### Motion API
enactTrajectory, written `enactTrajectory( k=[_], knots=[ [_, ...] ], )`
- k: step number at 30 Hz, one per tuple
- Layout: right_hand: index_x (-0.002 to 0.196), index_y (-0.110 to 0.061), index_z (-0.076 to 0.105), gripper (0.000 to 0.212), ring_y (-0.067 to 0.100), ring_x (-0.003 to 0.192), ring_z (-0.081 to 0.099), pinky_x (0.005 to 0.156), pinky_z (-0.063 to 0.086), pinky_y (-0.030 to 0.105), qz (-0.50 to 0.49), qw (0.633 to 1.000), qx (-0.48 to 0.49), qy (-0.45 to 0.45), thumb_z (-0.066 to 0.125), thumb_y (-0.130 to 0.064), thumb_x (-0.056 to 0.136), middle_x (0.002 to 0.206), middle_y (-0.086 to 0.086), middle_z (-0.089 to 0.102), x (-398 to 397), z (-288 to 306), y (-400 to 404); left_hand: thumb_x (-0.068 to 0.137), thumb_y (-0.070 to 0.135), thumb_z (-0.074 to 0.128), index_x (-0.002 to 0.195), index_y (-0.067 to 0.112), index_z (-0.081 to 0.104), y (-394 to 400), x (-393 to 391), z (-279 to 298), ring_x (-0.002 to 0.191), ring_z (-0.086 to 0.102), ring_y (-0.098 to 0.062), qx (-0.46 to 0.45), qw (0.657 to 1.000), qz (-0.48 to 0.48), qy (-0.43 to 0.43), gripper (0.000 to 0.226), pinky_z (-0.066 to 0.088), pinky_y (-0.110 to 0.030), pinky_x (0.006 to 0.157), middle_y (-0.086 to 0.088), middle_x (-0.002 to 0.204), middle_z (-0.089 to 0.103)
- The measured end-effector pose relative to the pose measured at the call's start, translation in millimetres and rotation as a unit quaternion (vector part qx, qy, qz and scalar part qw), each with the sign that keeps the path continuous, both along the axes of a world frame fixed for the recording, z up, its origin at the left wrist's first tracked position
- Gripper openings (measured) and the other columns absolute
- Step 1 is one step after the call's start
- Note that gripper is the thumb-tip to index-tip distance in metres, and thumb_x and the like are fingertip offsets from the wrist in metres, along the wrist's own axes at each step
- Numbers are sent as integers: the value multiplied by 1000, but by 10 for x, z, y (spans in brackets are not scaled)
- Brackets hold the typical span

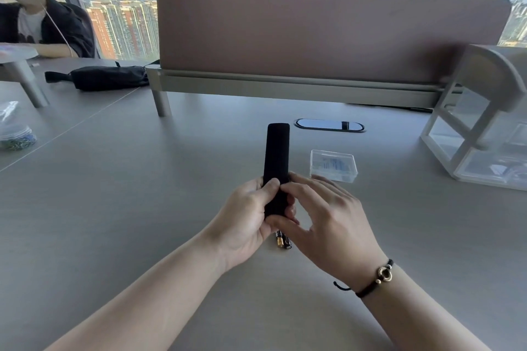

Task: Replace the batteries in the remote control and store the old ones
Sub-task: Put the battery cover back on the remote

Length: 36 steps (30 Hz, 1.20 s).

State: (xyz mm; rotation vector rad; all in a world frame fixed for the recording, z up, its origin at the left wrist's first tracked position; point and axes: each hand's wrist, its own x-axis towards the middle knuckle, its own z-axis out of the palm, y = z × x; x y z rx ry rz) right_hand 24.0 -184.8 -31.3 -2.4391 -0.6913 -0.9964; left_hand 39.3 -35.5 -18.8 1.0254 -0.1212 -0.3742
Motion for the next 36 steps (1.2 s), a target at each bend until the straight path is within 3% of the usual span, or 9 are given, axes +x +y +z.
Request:
enactTrajectory(
  k=[6, 12, 17, 21, 24, 27, 31, 36],
  knots=[
    [99, -13, 69, 36, 25, 87, 72, 70, 56, 34, 6, 1000, -4, 2, 75, -40, 77, 116, -1, 72, 10, 25, 59, 104, 14, 39, 106, -4, 56, 19, 12, 33, 60, 54, -21, 0, 1000, 11, -4, 24, 52, -29, 52, -13, 69, 55],
    [101, -16, 72, 45, 19, 105, 71, 78, 58, 32, 10, 998, 39, 38, 75, -51, 72, 131, 1, 67, 33, 10, 11, 103, 9, 40, 114, -4, 58, 23, -6, 26, 66, 60, -23, -29, 999, -26, -7, 25, 55, -31, 60, -14, 79, 62],
    [100, -28, 60, 47, 6, 112, 64, 82, 56, 31, 26, 986, 108, 127, 84, -45, 64, 141, -14, 55, -13, -11, 8, 104, 9, 38, 106, 0, 59, -41, -45, -28, 63, 54, -20, 29, 999, 5, -26, 23, 54, -33, 62, -12, 78, 57],
    [104, -30, 53, 51, -14, 125, 44, 91, 38, 4, 70, 968, 145, 192, 85, -35, 65, 150, -18, 38, 8, -11, -9, 104, 11, 38, 106, 1, 59, -63, -77, -32, 65, 55, -22, 38, 999, 18, -32, 23, 53, -35, 63, -13, 80, 57],
    [105, -31, 53, 52, -8, 135, 39, 97, 36, 5, 84, 964, 160, 197, 87, -36, 66, 150, -14, 40, 22, -18, -9, 103, 7, 39, 119, -7, 56, -36, -67, 3, 71, 59, -25, 17, 999, 18, -36, 27, 54, -34, 65, -16, 86, 59],
    [102, -35, 53, 49, -8, 134, 41, 100, 39, 13, 81, 964, 170, 188, 87, -38, 67, 148, -14, 44, 23, -20, 6, 102, 3, 40, 123, -11, 53, -2, -62, 27, 76, 60, -26, 1, 999, 7, -42, 29, 54, -34, 68, -17, 90, 59],
    [98, -40, 51, 49, -13, 131, 42, 97, 37, 7, 78, 965, 172, 183, 88, -36, 66, 147, -17, 46, 19, -14, 10, 101, 1, 39, 122, -13, 52, 4, -62, 34, 76, 60, -26, 0, 999, 3, -50, 28, 54, -33, 68, -17, 92, 59],
    [108, -34, 59, 52, -17, 128, 42, 96, 35, 3, 76, 964, 175, 185, 89, -36, 64, 148, -20, 45, 17, -16, -9, 102, 3, 39, 106, -1, 56, -19, -86, 24, 70, 58, -22, -1, 999, 0, -44, 17, 53, -31, 64, -14, 85, 57]
  ],
)
